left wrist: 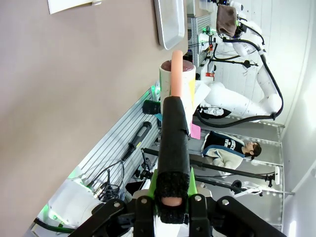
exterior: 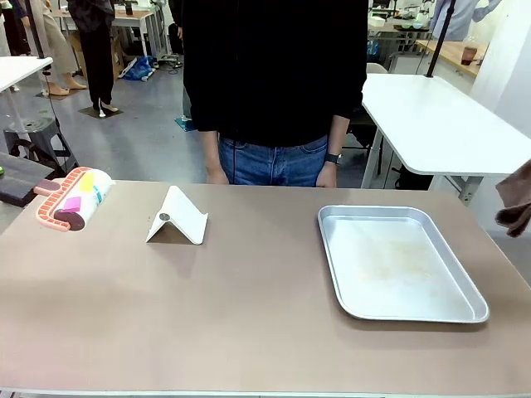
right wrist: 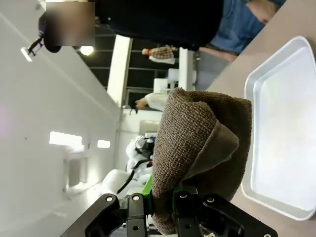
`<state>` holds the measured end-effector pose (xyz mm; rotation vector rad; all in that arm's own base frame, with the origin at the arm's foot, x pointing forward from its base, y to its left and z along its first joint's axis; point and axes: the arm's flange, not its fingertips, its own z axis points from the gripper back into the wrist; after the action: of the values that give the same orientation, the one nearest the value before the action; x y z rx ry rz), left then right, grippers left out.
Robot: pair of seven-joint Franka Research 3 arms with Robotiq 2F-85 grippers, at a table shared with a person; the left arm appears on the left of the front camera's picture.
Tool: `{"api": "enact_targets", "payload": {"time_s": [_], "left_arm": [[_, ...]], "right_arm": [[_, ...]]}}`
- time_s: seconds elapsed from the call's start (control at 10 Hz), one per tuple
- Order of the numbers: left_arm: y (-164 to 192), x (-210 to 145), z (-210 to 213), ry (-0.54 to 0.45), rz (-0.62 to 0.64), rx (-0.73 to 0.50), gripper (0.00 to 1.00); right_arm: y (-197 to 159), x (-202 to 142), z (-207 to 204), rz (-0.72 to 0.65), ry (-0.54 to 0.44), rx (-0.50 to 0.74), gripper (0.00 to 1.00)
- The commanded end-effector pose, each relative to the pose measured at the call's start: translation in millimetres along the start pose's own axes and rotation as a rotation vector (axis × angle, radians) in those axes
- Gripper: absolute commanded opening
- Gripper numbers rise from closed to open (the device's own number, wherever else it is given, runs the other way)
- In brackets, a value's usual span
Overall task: Clean the surface of the table.
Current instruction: Clean the area not pointed to by the person.
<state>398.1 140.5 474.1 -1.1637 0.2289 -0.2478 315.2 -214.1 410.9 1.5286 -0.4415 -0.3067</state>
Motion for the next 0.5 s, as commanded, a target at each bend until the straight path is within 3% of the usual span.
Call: {"api": "enact_targets", "payload": {"time_s": [0.0,0.3,0.4], "left_arm": [[-3.4,-2.1,0.0,0.000,-0.005,-0.004,0.22],[-3.4,-2.1,0.0,0.000,-0.005,-0.004,0.22],[-3.4,-2.1,0.0,0.000,-0.005,-0.004,0.22]], "right_arm": [[-13.7,22.6,9.1,0.006,0.059,0.022,0.12],[-19.1,27.0,-2.7,0.029,0.066,0.047,0.12],[-21.0,19.8,4.2,-0.019,0.061,0.028,0.12]]}}
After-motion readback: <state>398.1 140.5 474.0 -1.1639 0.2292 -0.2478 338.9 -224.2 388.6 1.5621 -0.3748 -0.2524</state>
